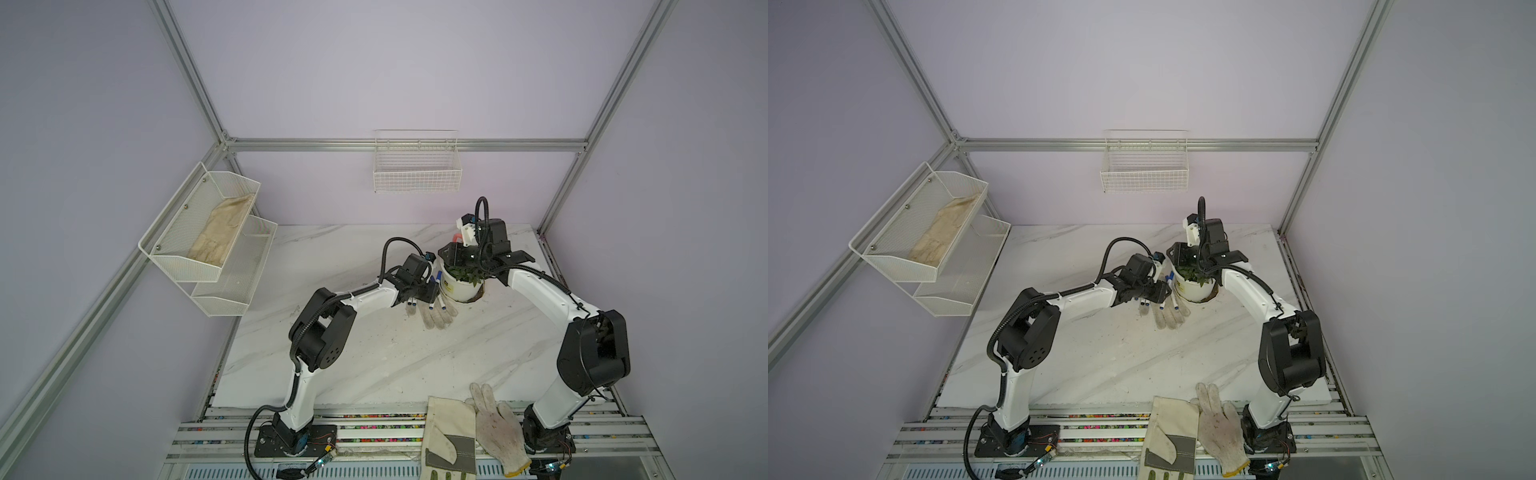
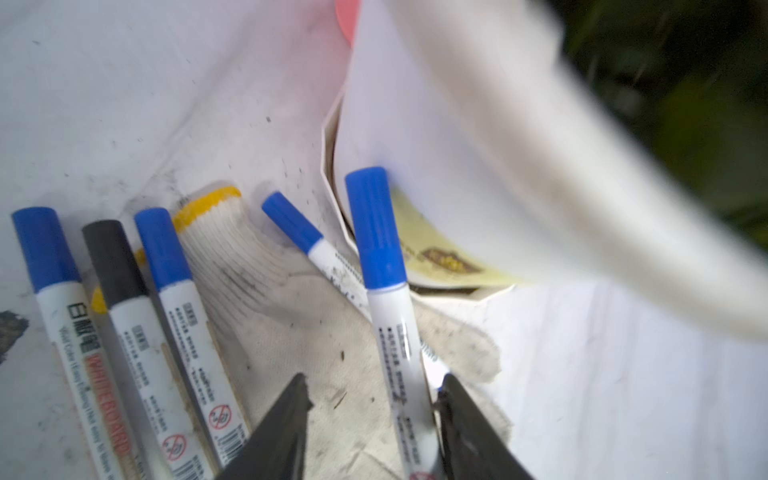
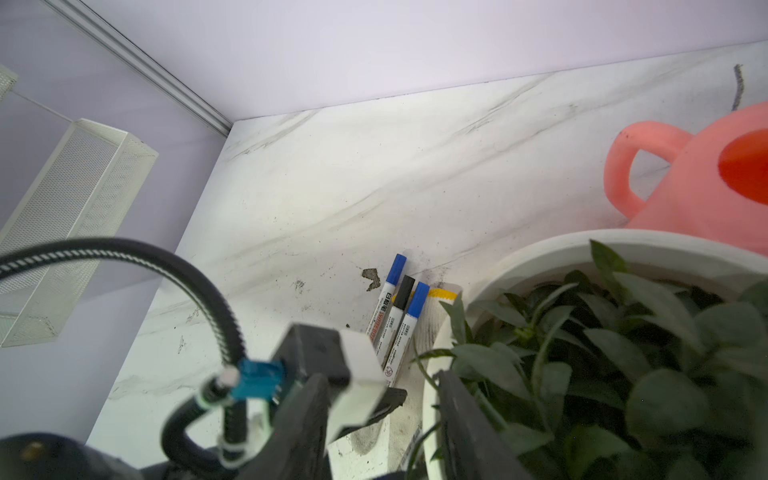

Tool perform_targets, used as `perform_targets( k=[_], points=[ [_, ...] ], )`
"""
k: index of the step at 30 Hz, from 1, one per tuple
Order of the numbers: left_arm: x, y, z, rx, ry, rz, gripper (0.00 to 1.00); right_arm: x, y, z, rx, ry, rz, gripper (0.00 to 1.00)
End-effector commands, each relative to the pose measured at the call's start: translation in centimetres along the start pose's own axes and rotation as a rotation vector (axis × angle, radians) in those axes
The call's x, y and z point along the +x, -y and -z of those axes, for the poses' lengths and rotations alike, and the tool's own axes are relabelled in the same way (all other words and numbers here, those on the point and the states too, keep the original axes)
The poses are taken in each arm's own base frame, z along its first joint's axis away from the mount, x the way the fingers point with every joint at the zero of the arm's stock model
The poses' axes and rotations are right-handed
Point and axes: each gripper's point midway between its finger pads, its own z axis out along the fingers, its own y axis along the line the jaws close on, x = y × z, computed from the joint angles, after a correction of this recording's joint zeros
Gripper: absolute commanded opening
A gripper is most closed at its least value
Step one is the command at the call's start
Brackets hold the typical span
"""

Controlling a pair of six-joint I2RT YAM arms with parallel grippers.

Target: Insert the pens into the pen caps

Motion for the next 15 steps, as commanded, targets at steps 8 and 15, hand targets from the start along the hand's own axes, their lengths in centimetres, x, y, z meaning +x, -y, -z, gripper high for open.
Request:
perform_targets(
  k=[8, 15],
  points=[
    [-4.3, -0.9, 3.5, 0.092, 0.177, 0.12, 0.14, 0.0, -1.8, 0.2, -0.094, -0.023, 0.013, 0.45],
    [-4.0, -2.8, 4.4, 0.034, 0.214, 0.177, 0.04, 0.8, -3.6, -0.5, -0.162, -0.066, 0.027, 0.45]
  ],
)
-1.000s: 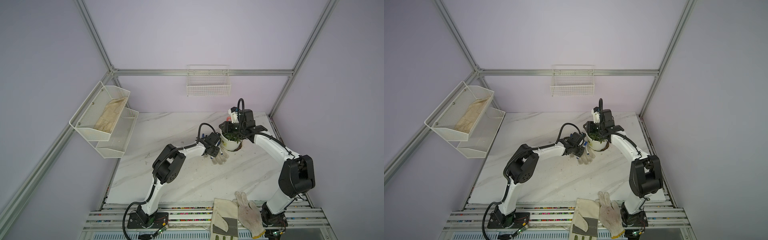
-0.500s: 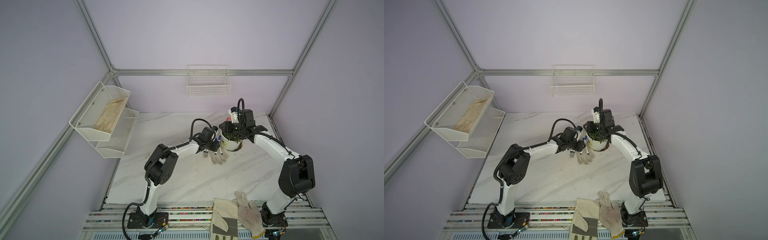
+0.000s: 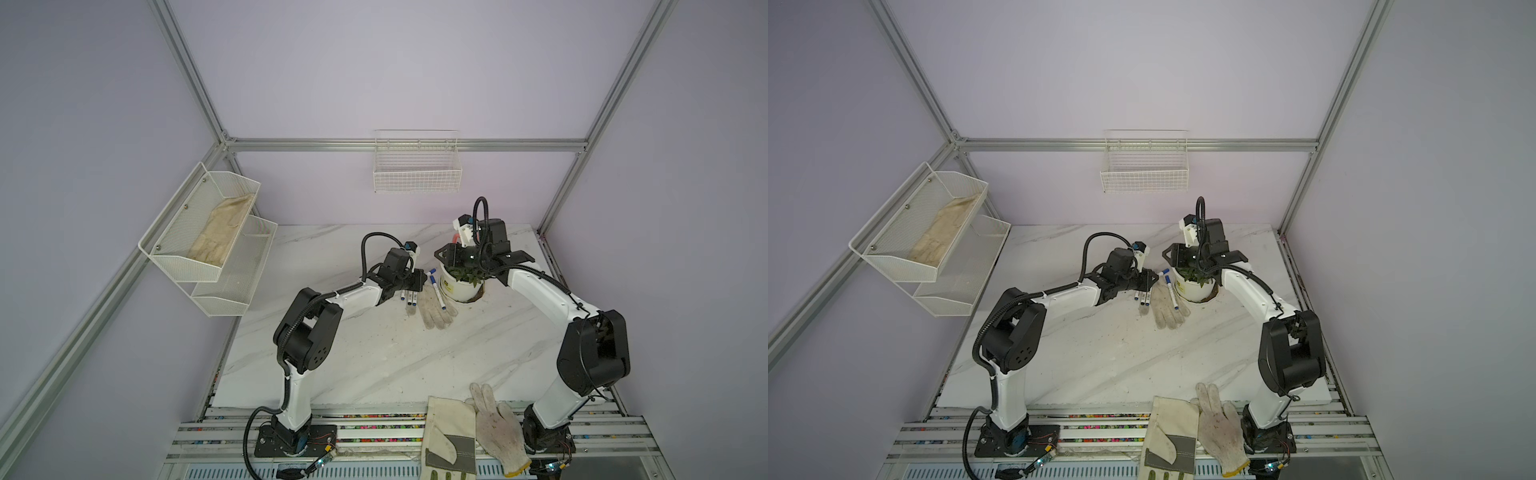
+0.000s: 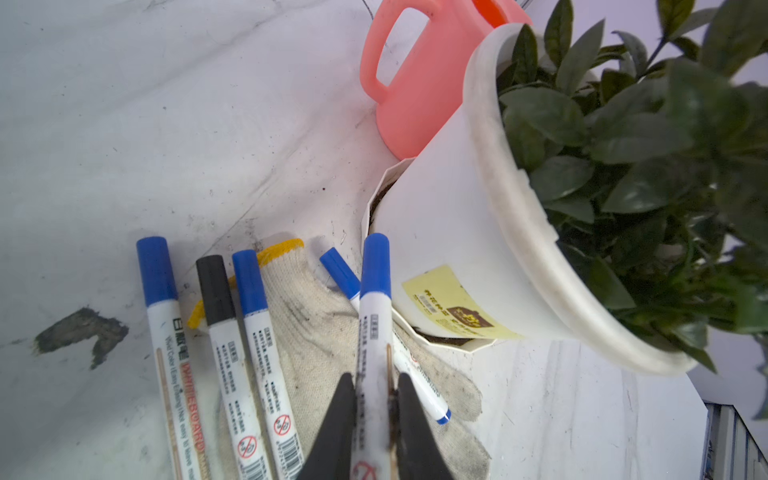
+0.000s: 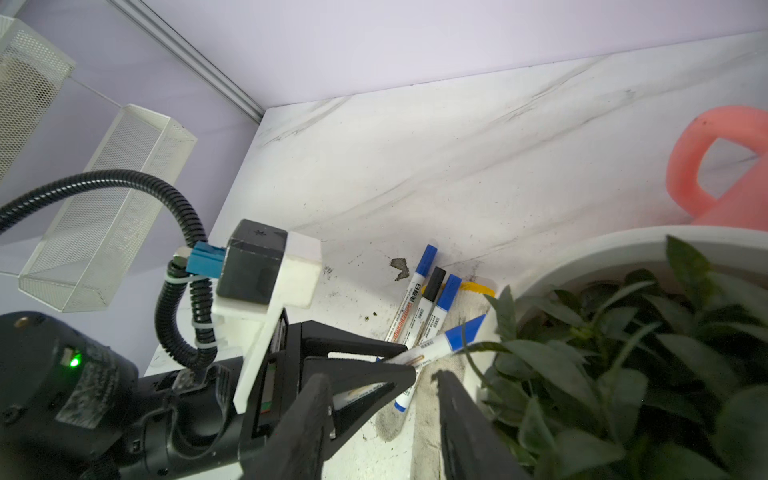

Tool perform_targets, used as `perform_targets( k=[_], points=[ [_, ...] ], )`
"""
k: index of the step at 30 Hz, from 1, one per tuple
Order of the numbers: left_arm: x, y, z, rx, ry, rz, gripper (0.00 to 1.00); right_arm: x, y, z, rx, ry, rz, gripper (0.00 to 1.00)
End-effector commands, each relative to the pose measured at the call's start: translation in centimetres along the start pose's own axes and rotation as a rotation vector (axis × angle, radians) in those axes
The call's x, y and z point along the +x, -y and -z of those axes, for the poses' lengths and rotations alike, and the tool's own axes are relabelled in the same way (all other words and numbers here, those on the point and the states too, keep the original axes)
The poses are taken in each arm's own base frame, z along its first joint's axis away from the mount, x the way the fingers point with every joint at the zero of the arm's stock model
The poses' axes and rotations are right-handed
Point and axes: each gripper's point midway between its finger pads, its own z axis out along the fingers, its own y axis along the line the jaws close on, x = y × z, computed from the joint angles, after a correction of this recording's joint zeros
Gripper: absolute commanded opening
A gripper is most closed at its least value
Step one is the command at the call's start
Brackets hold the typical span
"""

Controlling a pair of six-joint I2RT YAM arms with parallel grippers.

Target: Insert the pens into the pen caps

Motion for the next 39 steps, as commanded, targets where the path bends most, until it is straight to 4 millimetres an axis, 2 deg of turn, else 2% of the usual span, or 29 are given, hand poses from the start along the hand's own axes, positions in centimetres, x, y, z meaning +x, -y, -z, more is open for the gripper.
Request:
perform_targets(
  k=[1, 5, 8, 15, 17, 21, 27, 33, 39],
  points=[
    [-2.6, 0.0, 2.4, 0.001, 0.111, 0.035, 0.02, 0.3, -1.8, -0.8, -0.072, -0.041, 0.02, 0.45],
    [-4.1, -0.9, 4.6, -0.013, 0.241, 0.058, 0.0, 1.2, -3.2, -1.7, -0.132, -0.097, 0.019, 0.45],
    [-5.3, -1.4, 6.5, -0.03, 0.345, 0.067, 0.0, 1.3, -3.6, -2.3, -0.141, -0.115, 0.017, 0.45],
    [-6.4, -0.9, 9.0, -0.005, 0.474, 0.036, 0.0, 0.2, -4.4, -2.9, -0.178, -0.114, -0.018, 0.46],
    [-6.5, -0.9, 9.5, 0.002, 0.503, 0.036, 0.0, -0.4, -4.9, -3.0, -0.207, -0.104, -0.039, 0.47],
    [-6.7, 0.5, 10.4, 0.028, 0.559, -0.031, 0.0, -1.2, -5.7, -3.4, -0.249, -0.101, -0.072, 0.48],
    [-7.3, 1.4, 11.7, 0.027, 0.639, -0.089, 0.0, -2.0, -6.0, -4.1, -0.273, -0.106, -0.115, 0.49],
    [-7.7, 2.1, 12.9, 0.011, 0.706, -0.126, 0.0, -2.0, -5.9, -4.3, -0.272, -0.113, -0.134, 0.49],
    [-7.9, 2.7, 13.2, 0.005, 0.734, -0.159, 0.0, -2.1, -6.6, -4.1, -0.314, -0.114, -0.133, 0.47]
  ],
)
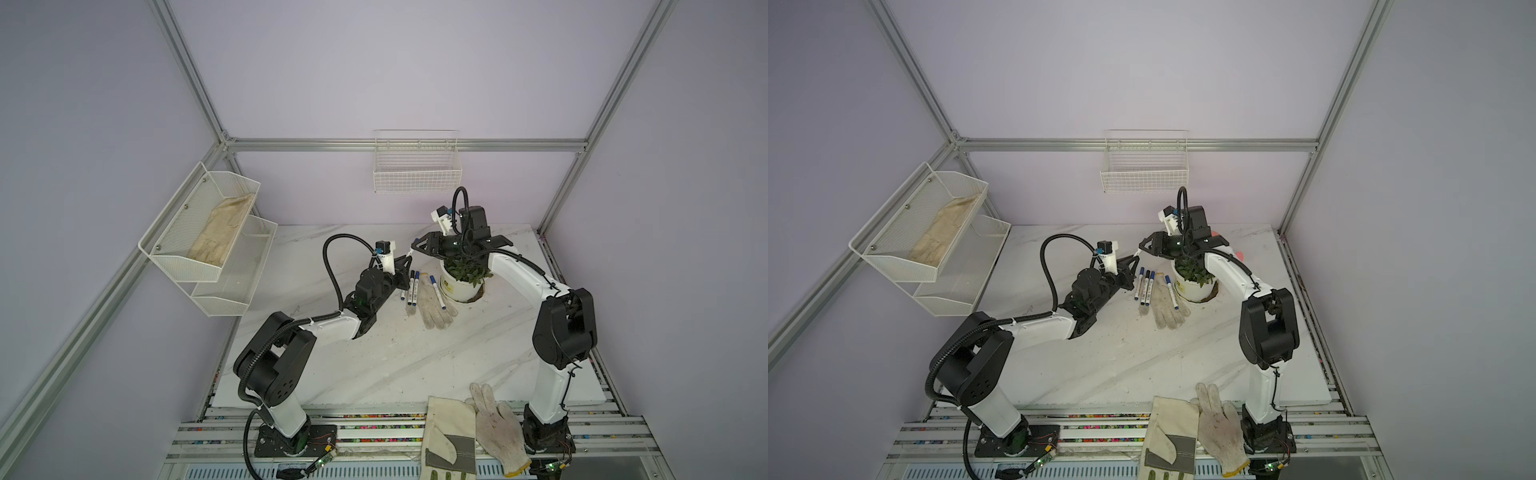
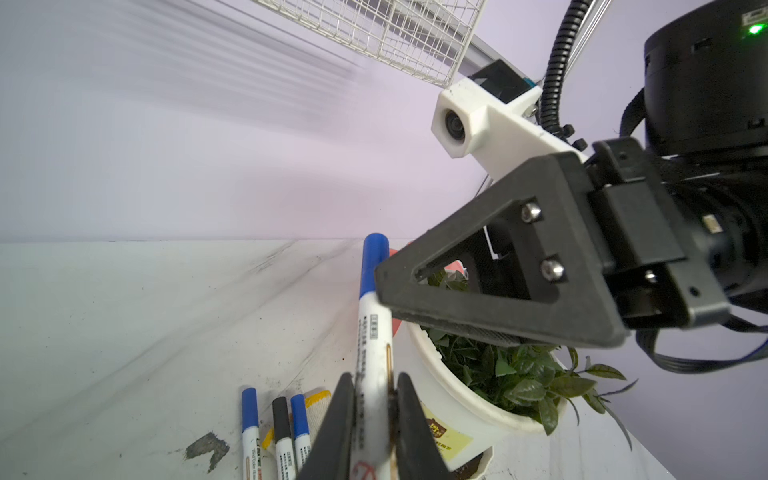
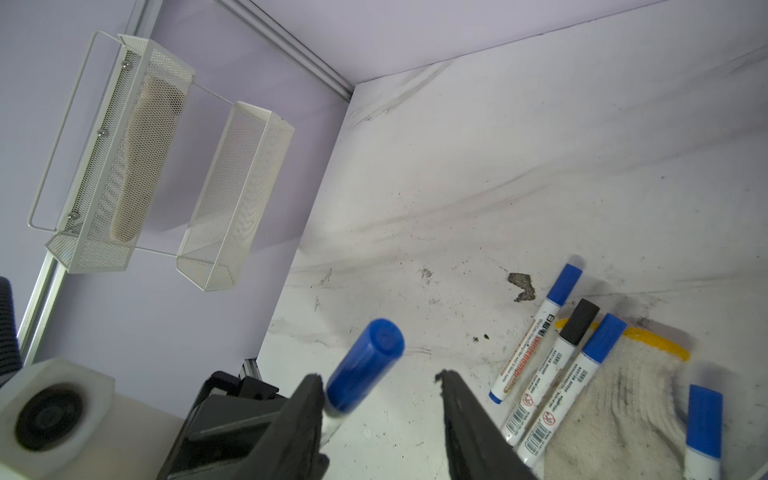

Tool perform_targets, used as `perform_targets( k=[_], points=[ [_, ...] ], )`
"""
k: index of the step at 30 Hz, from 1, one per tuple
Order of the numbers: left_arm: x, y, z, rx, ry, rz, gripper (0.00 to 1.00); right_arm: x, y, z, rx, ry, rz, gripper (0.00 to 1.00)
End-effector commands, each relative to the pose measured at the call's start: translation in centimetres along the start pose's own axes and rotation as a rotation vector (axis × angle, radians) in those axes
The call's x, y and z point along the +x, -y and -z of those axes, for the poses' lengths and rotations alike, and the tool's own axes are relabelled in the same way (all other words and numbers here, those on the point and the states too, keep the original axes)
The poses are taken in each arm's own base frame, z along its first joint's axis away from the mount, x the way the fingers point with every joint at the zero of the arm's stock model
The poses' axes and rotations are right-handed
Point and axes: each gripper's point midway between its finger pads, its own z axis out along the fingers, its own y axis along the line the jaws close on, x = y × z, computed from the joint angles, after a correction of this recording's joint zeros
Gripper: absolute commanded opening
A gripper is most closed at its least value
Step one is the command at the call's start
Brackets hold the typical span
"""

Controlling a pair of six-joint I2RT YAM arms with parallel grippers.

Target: Insert the pens into the pen caps

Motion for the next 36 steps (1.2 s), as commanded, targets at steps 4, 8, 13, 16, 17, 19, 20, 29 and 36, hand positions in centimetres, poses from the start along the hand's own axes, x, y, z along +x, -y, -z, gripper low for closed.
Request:
perform_targets(
  k=[4, 8, 13, 16, 17, 19, 20, 29, 36],
  points=[
    [-2.4, 1.2, 0.8, 0.024, 0.114, -0.042, 0.0, -0.4, -1.8, 0.1, -0.08, 0.001, 0.007, 0.43],
    [-2.6, 1.6, 0.7, 0.033, 0.129, -0.041, 0.0, -0.2, -2.3, 0.0, -0.122, -0.013, 0.005, 0.36],
    [-2.8, 1.7, 0.2, 0.027, 0.15, -0.036, 0.0, 0.1, -3.2, 0.0, -0.18, -0.025, 0.005, 0.28],
    [-2.9, 1.9, -0.2, 0.03, 0.162, -0.03, 0.0, 0.2, -3.8, 0.1, -0.219, -0.033, 0.002, 0.26],
    [-3.0, 2.0, -0.3, 0.033, 0.167, -0.027, 0.0, 0.3, -3.9, 0.1, -0.227, -0.034, 0.001, 0.24],
    [-2.9, 2.0, -0.6, 0.028, 0.168, -0.016, 0.0, 0.3, -4.1, 0.2, -0.235, -0.036, 0.001, 0.22],
    [-2.9, 2.0, -0.7, 0.026, 0.168, -0.015, 0.02, 0.3, -4.1, 0.2, -0.236, -0.035, 0.002, 0.21],
    [-2.0, 3.7, -1.2, 0.112, 0.085, -0.019, 0.27, -0.1, -4.9, 0.9, -0.235, -0.009, 0.027, 0.09],
    [-0.6, 3.7, 0.7, 0.134, 0.026, -0.024, 0.38, -1.3, -4.4, 1.4, -0.154, 0.055, 0.067, 0.08]
  ],
)
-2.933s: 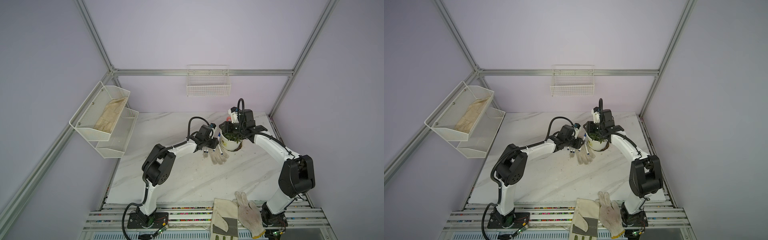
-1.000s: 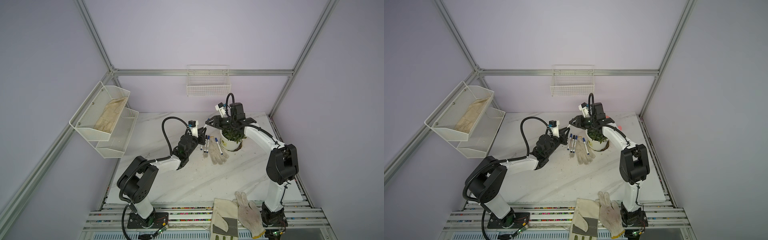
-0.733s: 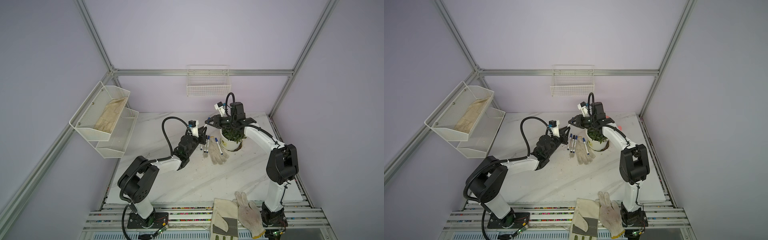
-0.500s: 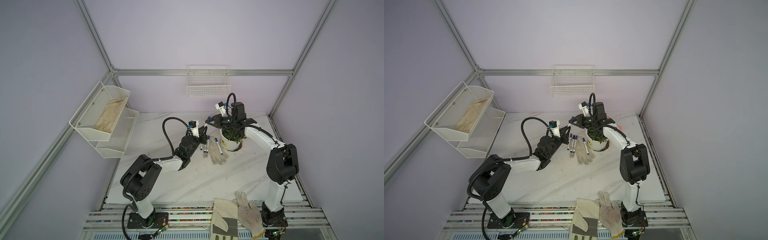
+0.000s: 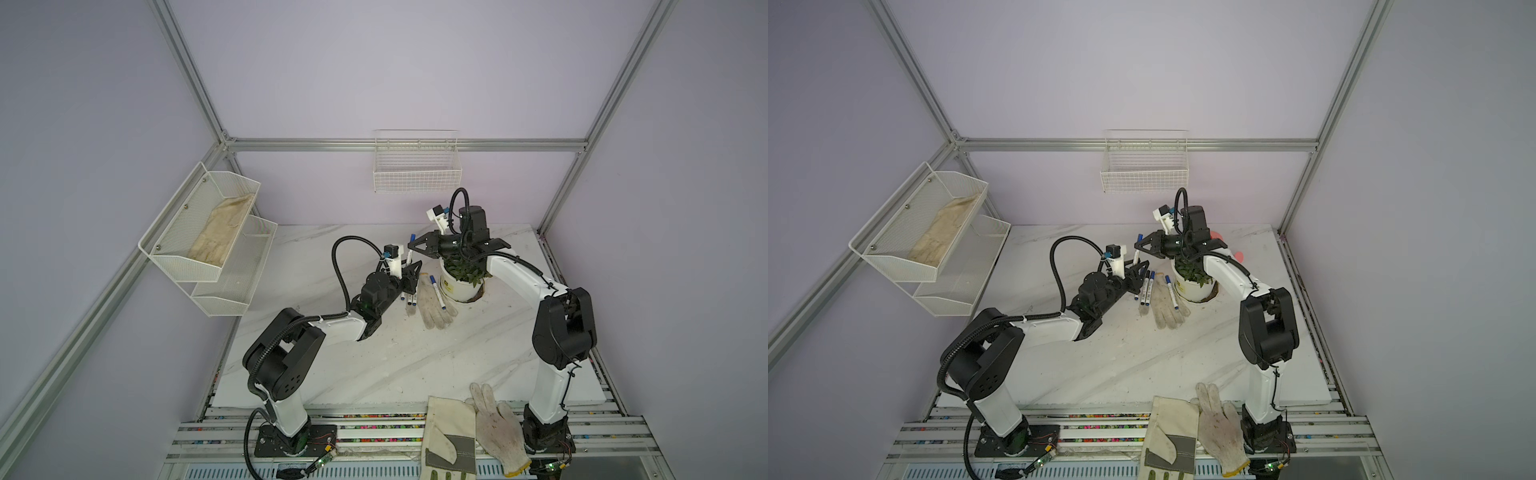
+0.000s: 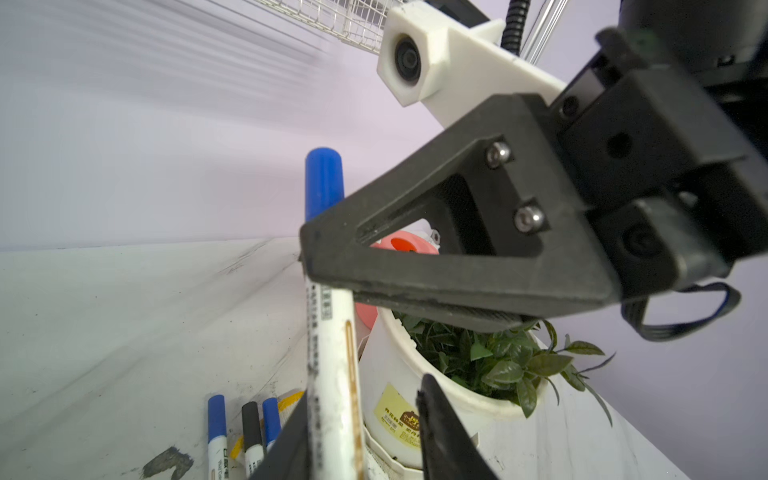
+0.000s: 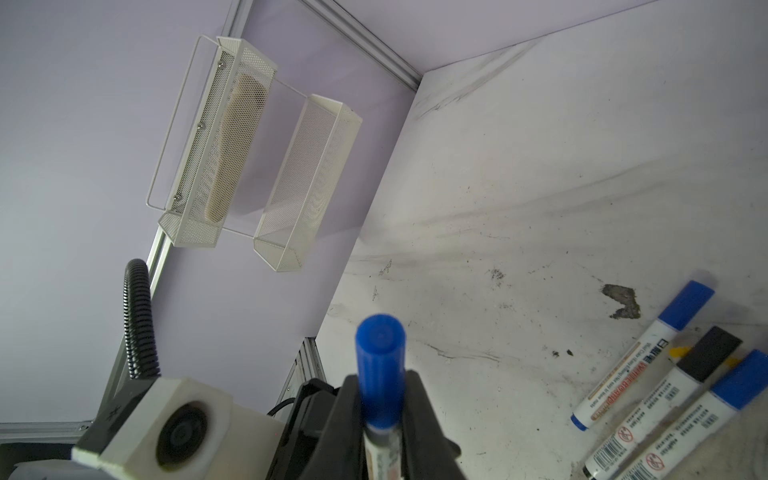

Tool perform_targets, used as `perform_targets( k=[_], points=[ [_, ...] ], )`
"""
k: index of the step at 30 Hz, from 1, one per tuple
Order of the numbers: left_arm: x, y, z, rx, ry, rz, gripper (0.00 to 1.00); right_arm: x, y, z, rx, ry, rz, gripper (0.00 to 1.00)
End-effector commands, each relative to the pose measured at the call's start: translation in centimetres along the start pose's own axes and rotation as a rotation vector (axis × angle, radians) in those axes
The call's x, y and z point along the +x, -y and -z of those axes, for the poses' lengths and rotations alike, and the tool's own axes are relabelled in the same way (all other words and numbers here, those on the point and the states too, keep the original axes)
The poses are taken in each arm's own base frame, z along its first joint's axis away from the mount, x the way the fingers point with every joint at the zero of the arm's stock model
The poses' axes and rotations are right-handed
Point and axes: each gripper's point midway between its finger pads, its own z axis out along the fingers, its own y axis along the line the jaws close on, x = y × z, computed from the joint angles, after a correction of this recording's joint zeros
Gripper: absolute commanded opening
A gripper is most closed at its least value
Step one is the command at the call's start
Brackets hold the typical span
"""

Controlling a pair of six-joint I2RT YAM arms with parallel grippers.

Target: Insert the pens into the pen caps

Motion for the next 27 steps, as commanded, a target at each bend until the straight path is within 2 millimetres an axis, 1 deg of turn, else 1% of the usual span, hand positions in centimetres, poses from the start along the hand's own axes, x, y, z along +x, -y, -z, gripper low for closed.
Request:
perform_targets(
  k=[1, 3, 5, 8, 11, 13, 14, 17, 20, 23, 27],
  points=[
    [-2.3, 1.5, 1.5, 0.05, 0.035, -0.004, 0.39, -1.8, -1.4, 1.5, 0.064, 0.082, 0.1, 0.08],
    [-1.7, 0.6, 2.4, 0.014, 0.003, 0.009, 0.42, -2.4, -0.1, 1.8, 0.154, 0.105, 0.11, 0.08],
    [-1.0, -0.9, 3.4, -0.047, -0.034, 0.035, 0.46, -2.5, 1.5, 2.0, 0.242, 0.104, 0.114, 0.08],
    [0.8, -4.5, 5.2, -0.202, -0.108, 0.092, 0.49, -2.0, 4.6, 2.2, 0.395, 0.068, 0.116, 0.08],
    [2.5, -9.2, 7.4, -0.429, -0.147, 0.14, 0.49, -0.6, 7.8, 2.5, 0.545, 0.013, 0.117, 0.08],
    [3.3, -11.5, 8.8, -0.567, -0.157, 0.154, 0.48, 0.8, 9.4, 2.0, 0.623, -0.046, 0.13, 0.08],
    [3.4, -12.3, 9.2, -0.615, -0.164, 0.154, 0.48, 1.6, 10.1, 1.7, 0.66, -0.077, 0.141, 0.08],
    [3.1, -12.9, 9.1, -0.652, -0.168, 0.143, 0.49, 3.9, 12.2, 0.7, 0.765, -0.166, 0.158, 0.09],
    [2.6, -12.7, 8.6, -0.641, -0.161, 0.136, 0.49, 5.7, 13.9, -0.1, 0.817, -0.236, 0.156, 0.1],
    [2.5, -12.5, 8.2, -0.626, -0.164, 0.128, 0.49, 6.6, 14.6, -0.8, 0.832, -0.258, 0.153, 0.1],
    [2.6, -12.5, 8.1, -0.622, -0.164, 0.133, 0.49, 7.1, 15.4, -0.9, 0.858, -0.271, 0.145, 0.12]
  ],
)
